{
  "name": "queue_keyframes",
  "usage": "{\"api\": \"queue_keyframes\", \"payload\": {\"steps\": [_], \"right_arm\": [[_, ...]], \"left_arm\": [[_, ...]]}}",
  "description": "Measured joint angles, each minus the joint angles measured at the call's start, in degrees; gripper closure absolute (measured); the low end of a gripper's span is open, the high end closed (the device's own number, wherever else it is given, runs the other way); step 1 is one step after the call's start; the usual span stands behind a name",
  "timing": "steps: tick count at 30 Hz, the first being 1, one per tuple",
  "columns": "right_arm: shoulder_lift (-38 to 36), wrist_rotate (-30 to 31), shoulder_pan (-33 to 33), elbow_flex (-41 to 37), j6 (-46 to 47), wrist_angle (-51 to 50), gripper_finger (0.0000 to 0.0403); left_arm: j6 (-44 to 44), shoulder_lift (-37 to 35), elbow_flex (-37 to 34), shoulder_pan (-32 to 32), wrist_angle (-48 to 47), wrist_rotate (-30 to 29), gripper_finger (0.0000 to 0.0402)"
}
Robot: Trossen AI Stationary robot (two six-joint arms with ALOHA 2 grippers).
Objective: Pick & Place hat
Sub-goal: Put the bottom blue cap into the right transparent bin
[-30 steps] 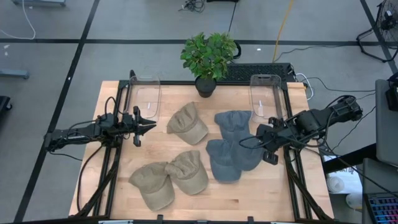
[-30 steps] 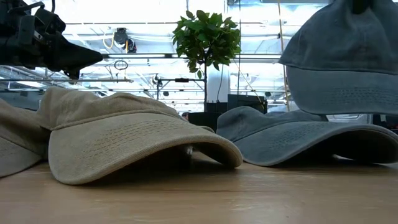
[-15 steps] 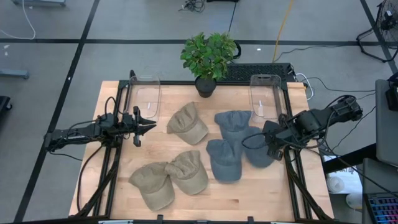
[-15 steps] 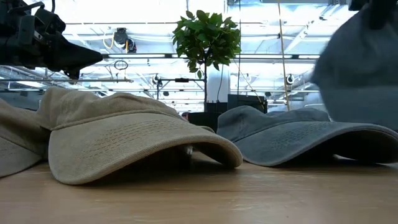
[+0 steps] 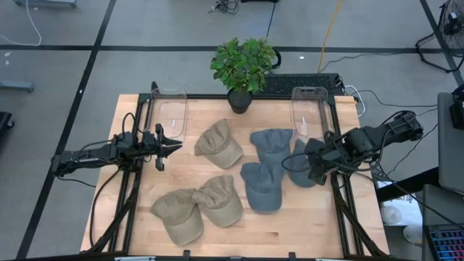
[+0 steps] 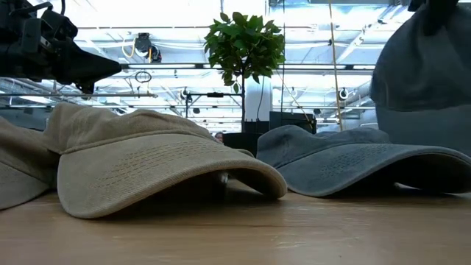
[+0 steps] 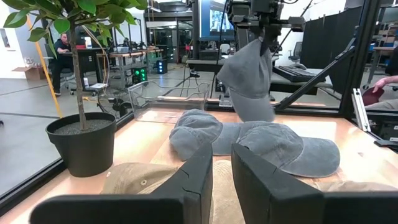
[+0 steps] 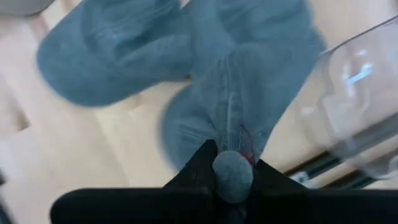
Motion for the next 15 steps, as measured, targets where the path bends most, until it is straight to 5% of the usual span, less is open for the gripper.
{"api": "queue_keyframes", "payload": {"steps": [15], "right_arm": [[-0.6,28.0,-10.7,0.0,-6.2,-0.1,0.0391]], "left_arm": [[0.0,0.0,0.0,0.0,0.0,0.0,0.0334]]}}
